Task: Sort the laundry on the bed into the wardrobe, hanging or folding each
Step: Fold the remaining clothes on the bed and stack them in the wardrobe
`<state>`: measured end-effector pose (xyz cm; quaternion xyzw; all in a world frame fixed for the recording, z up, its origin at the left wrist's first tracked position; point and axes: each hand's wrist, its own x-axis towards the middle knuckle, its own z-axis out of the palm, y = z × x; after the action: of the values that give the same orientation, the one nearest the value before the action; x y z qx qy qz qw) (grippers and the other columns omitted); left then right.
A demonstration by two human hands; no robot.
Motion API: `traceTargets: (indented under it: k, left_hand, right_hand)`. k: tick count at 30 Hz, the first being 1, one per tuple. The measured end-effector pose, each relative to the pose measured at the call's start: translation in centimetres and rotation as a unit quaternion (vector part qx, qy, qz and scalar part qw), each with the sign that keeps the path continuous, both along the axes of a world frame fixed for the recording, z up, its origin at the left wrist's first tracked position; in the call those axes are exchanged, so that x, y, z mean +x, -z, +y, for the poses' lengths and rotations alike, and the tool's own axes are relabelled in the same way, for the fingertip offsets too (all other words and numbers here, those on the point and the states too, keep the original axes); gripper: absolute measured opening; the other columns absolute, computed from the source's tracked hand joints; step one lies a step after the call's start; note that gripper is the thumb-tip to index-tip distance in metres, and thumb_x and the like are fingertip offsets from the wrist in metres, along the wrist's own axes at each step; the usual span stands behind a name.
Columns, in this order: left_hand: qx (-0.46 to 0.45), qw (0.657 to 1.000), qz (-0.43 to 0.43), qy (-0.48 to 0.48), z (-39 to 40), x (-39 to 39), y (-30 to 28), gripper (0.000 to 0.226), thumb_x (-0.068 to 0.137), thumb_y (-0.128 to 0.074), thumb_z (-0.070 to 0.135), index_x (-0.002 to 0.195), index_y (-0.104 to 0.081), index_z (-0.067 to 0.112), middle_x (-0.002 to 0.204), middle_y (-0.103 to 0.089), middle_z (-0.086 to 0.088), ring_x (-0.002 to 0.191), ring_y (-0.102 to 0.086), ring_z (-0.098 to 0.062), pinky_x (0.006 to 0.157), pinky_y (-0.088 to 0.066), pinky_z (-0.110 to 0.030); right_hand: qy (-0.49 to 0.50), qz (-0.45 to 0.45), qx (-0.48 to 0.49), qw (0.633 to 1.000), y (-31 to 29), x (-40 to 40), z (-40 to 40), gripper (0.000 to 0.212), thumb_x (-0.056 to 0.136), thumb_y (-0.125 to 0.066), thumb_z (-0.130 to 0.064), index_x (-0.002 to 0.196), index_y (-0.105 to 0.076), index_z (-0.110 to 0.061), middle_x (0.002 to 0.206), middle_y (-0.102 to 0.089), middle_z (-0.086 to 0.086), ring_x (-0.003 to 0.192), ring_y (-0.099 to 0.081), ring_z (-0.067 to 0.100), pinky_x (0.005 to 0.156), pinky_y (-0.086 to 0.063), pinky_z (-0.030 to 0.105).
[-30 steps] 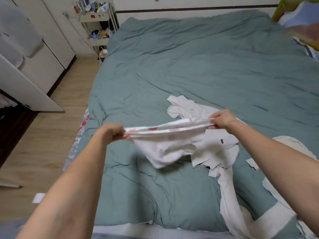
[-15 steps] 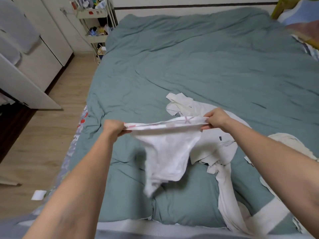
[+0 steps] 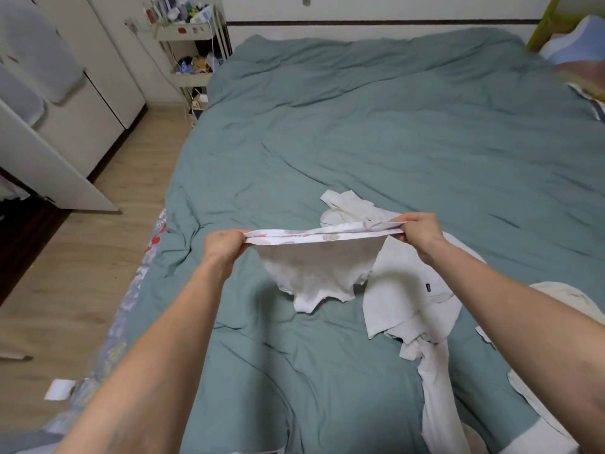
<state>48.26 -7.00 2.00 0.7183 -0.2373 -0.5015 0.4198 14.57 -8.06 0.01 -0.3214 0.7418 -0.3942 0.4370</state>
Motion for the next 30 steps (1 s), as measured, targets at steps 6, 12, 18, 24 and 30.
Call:
traceTargets:
  k: [6, 12, 18, 24, 30]
  left_hand:
    - [-0.104, 0.988, -0.070, 0.089, -4.5, 0.6, -1.6, 0.022, 0.069, -0.082, 0.006, 0.087, -0.070, 0.011, 0.079, -0.067, 0.001, 0.068, -0.058, -0.006, 0.068, -0.046, -0.012]
    - [-0.129, 0.955, -0.175, 0.200, -2.4, 3.5, -0.8, 0.015, 0.072, -0.081, 0.006, 0.075, -0.071, 0.017, 0.091, -0.071, 0.003, 0.072, -0.064, 0.002, 0.077, -0.048, -0.013]
    - [-0.030, 0.922, -0.204, 0.328, 3.5, 5.8, 9.1, 0.016, 0.071, -0.083, 0.006, 0.066, -0.071, 0.015, 0.089, -0.072, -0.001, 0.075, -0.064, -0.001, 0.080, -0.047, -0.015]
    - [0.049, 0.817, -0.247, 0.519, 10.8, 6.9, 21.1, 0.042, 0.070, -0.076, -0.005, 0.055, -0.060, 0.030, 0.081, -0.071, -0.008, 0.073, -0.063, -0.017, 0.068, -0.046, -0.025]
    - [0.063, 0.652, -0.424, 0.625, 13.4, 5.7, 24.5, 0.012, 0.082, -0.062, 0.018, 0.093, -0.067, 0.014, 0.105, -0.062, -0.007, 0.103, -0.056, -0.027, 0.082, -0.041, -0.029]
  right_hand:
    - [0.014, -0.022, -0.082, 0.996, -1.6, 1.0, -5.8, 0.038, 0.079, -0.036, 0.013, 0.084, -0.072, 0.000, 0.075, -0.065, 0.004, 0.075, -0.061, 0.017, 0.067, -0.052, 0.019]
    - [-0.011, -0.033, -0.061, 0.998, -0.9, 1.0, -3.6, 0.028, 0.084, -0.053, -0.012, 0.061, -0.070, -0.011, 0.067, -0.070, 0.002, 0.075, -0.062, 0.019, 0.079, -0.051, 0.032]
    - [-0.117, 0.073, 0.075, 0.988, 9.7, 2.1, 4.4, 0.021, 0.072, -0.070, 0.007, 0.061, -0.068, -0.011, 0.071, -0.067, 0.009, 0.064, -0.056, 0.016, 0.063, -0.047, 0.026]
    - [-0.244, 0.176, 0.211, 0.930, 21.0, 3.2, 11.7, 0.017, 0.074, -0.064, 0.007, 0.070, -0.072, -0.007, 0.074, -0.067, 0.003, 0.075, -0.060, 0.016, 0.076, -0.050, 0.028]
    - [-0.465, 0.404, 0.159, 0.771, 25.5, 5.1, 15.3, 0.003, 0.083, -0.059, -0.016, 0.083, -0.061, -0.019, 0.093, -0.056, 0.005, 0.087, -0.057, 0.025, 0.071, -0.045, 0.031]
